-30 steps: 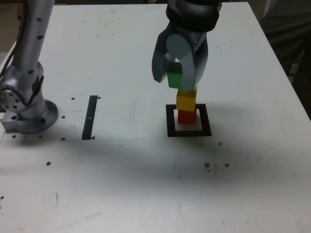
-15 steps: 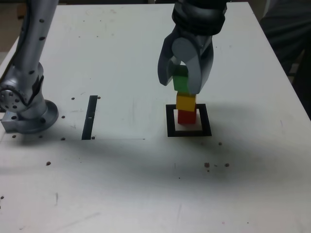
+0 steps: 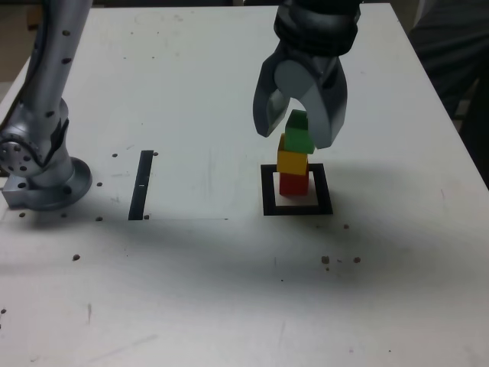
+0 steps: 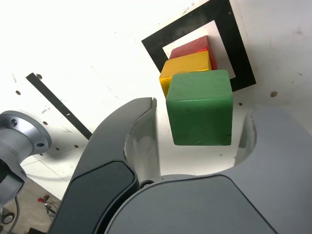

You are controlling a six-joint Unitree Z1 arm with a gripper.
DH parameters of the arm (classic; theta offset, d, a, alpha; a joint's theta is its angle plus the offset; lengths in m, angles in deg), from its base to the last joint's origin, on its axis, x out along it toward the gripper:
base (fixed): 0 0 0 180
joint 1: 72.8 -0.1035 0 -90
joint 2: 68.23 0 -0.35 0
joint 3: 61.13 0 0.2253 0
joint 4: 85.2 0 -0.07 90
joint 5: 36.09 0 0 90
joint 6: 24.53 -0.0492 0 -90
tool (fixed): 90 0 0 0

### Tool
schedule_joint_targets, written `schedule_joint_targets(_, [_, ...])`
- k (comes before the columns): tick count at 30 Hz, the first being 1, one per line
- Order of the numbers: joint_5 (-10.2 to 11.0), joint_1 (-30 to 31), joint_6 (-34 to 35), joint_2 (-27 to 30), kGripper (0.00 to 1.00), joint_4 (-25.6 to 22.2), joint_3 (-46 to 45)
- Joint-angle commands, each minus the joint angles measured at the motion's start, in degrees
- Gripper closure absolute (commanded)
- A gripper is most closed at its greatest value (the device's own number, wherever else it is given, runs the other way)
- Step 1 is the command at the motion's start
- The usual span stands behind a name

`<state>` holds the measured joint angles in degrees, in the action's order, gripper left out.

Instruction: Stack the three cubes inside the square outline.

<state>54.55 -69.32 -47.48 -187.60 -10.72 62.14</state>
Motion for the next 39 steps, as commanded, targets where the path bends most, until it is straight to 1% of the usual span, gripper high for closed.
schedule_joint_targets(1, [0.01, 0.12, -0.09, -0.12, 0.00, -0.36, -0.21])
schedule_joint_targets(6, [0.42, 0.12, -0.09, 0.80, 0.00, -0.13, -0.62])
schedule_joint_targets(10, [1.10, 0.12, -0.08, 2.59, 0.00, 0.09, -1.40])
schedule_joint_targets(15, [2.01, 0.12, -0.08, 6.05, 0.00, 0.36, -3.22])
schedule_joint_targets(19, [2.79, 0.12, 0.02, 9.84, 0.00, 1.37, -6.24])
schedule_joint_targets(26, [3.74, 0.12, 1.98, 16.31, 0.00, 4.77, -15.32])
schedule_joint_targets(32, [3.70, 0.12, 4.95, 22.36, 0.00, 8.43, -24.64])
schedule_joint_targets(39, [3.15, 0.04, 8.72, 28.59, 0.00, 14.20, -36.42])
